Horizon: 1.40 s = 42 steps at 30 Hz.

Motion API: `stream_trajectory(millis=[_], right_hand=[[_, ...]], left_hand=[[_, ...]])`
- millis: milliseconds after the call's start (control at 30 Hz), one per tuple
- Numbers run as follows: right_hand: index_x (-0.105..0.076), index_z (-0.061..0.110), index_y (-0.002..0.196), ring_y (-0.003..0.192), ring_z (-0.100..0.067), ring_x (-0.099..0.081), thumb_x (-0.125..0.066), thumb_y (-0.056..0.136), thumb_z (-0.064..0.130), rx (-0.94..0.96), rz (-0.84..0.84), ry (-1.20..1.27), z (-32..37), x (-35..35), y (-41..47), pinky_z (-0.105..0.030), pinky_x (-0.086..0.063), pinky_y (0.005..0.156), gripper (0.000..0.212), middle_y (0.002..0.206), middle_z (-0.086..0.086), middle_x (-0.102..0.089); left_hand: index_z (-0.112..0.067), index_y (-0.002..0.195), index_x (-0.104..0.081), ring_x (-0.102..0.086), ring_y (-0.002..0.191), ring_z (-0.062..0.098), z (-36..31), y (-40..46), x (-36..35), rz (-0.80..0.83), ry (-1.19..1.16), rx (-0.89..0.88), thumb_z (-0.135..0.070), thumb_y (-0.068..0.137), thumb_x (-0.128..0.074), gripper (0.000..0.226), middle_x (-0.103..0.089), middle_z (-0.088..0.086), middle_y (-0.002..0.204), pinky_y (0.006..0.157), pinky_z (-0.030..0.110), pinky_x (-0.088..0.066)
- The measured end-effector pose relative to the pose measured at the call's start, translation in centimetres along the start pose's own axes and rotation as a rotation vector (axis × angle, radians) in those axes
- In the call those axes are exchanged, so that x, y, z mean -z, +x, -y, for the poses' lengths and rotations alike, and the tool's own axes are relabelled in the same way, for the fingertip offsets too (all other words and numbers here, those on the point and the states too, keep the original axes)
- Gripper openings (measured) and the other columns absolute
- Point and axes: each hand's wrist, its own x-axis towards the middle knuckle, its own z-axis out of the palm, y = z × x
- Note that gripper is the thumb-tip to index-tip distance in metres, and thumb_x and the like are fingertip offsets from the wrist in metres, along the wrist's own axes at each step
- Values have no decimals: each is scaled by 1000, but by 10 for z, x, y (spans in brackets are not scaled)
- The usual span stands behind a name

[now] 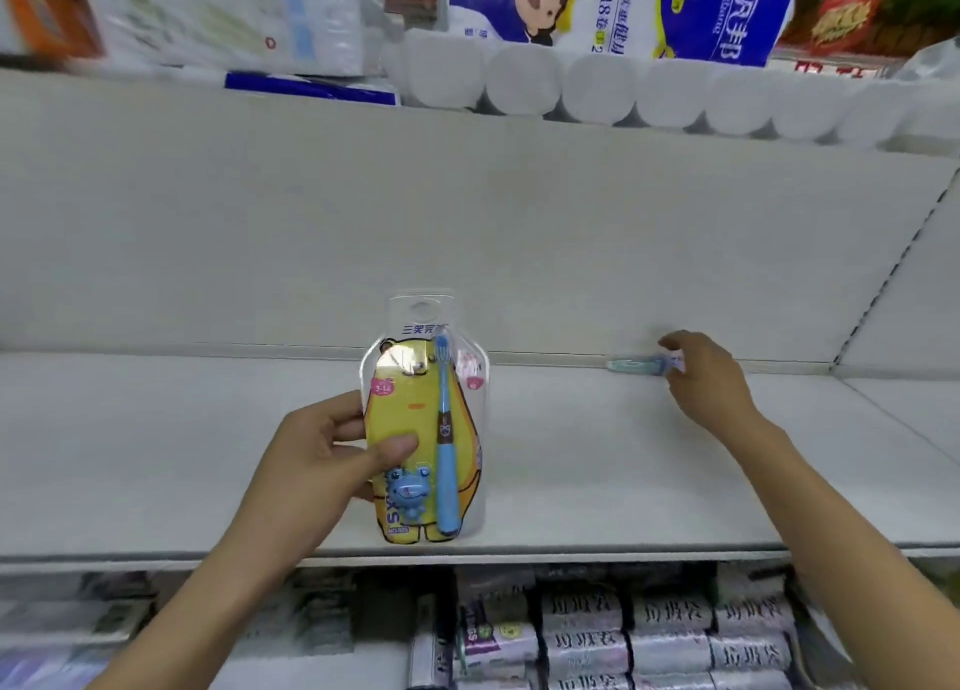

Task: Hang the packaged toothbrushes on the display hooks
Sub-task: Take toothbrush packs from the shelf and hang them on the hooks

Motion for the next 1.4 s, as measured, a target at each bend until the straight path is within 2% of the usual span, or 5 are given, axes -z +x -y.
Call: stream_trajectory(millis=[400, 600, 833, 1233, 1400], right_hand=[[-61, 13, 124, 114, -36, -48, -53, 92, 9, -27, 147, -484, -39, -12, 34, -43, -36, 98, 33, 121, -14, -57], [-69, 21, 114, 102, -32, -60, -70, 91, 24, 83, 118, -66, 1, 14, 12, -39, -37, 86, 23, 113, -8, -67], [-72, 26, 101, 85, -19, -65, -77, 85, 36, 234, 17, 462, 112, 38, -39, -34, -51, 70, 19, 95, 7, -71], [-72, 24, 107, 89, 9, -61, -75, 77, 6, 511, 378, 642, 370, -30, -172, -3, -40, 66, 36, 103, 11, -70], [-75, 19, 103, 95, 7, -64, -86, 75, 13, 658, 485, 735, 476, -60, -242, -5, -43, 81, 31, 102, 10, -74]], left_hand=[[-12, 105, -73, -77, 78, 26, -1, -54, -27, -219, 3, 8, -2, 82, -73, 25, -79, 4, 92, 55, 28, -59], [-13, 105, -73, -76, 77, 24, -2, -68, -20, -272, 19, 5, -3, 82, -73, 25, -79, 3, 93, 55, 28, -59], [-12, 102, -72, -76, 75, 22, 2, -102, 22, -362, -15, 0, 3, 82, -71, 25, -79, 5, 89, 54, 26, -58], [-12, 108, -71, -76, 79, 23, 7, -237, 211, -600, -24, -1, -17, 68, -76, 40, -79, 8, 94, 53, 24, -56], [-13, 109, -71, -76, 85, 28, 11, -301, 298, -709, 21, 38, -14, 75, -76, 35, -79, 7, 97, 66, 44, -63]])
